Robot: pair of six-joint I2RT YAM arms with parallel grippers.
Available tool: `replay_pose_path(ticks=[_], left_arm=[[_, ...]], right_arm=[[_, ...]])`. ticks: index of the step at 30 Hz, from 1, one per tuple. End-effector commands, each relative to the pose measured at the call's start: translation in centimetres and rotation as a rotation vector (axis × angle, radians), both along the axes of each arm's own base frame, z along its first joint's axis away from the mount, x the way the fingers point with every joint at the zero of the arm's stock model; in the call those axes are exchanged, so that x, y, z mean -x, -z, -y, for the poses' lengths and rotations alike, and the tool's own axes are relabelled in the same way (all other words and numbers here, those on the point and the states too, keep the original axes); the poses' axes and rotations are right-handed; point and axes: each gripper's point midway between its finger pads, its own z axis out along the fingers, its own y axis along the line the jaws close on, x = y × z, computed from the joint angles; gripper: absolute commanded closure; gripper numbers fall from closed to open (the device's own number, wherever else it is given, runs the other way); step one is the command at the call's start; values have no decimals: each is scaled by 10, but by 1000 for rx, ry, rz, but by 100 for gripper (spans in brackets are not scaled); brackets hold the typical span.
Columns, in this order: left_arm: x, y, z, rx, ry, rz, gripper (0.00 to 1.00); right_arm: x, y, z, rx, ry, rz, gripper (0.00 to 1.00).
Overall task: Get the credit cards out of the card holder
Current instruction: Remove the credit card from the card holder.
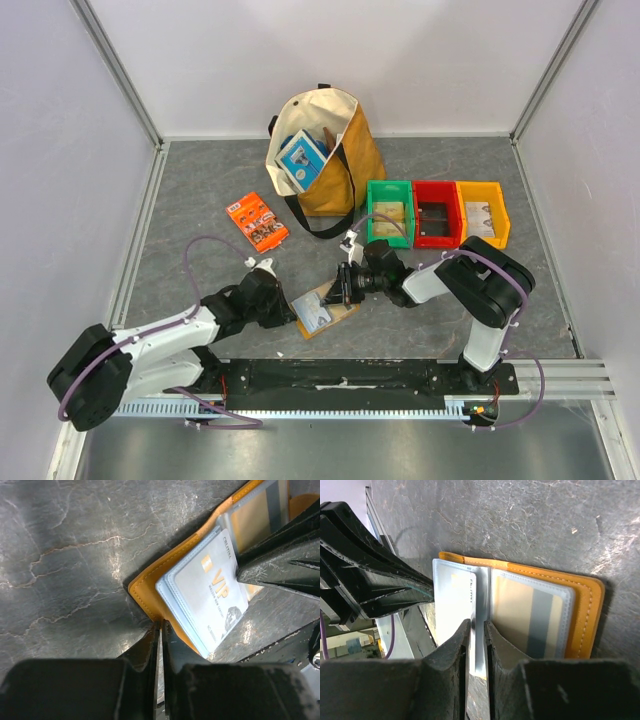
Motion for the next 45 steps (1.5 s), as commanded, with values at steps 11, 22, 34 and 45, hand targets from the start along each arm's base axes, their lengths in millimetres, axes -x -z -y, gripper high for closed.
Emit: replay_pose_path(ticks=[11,22,34,45], left_arm=[[-20,-8,3,-62,39,71,90],[-20,-68,-1,43,1,186,69],[-18,-33,17,40,53,86,87],[-8,5,3,-47,48,8,98]], right_arm=[[10,-19,-13,-92,-58,13,88],[9,-6,-11,-59,-52,8,87],[9,-10,-11,-64,-54,14,83],[8,-15,-13,-89,-46,9,78]])
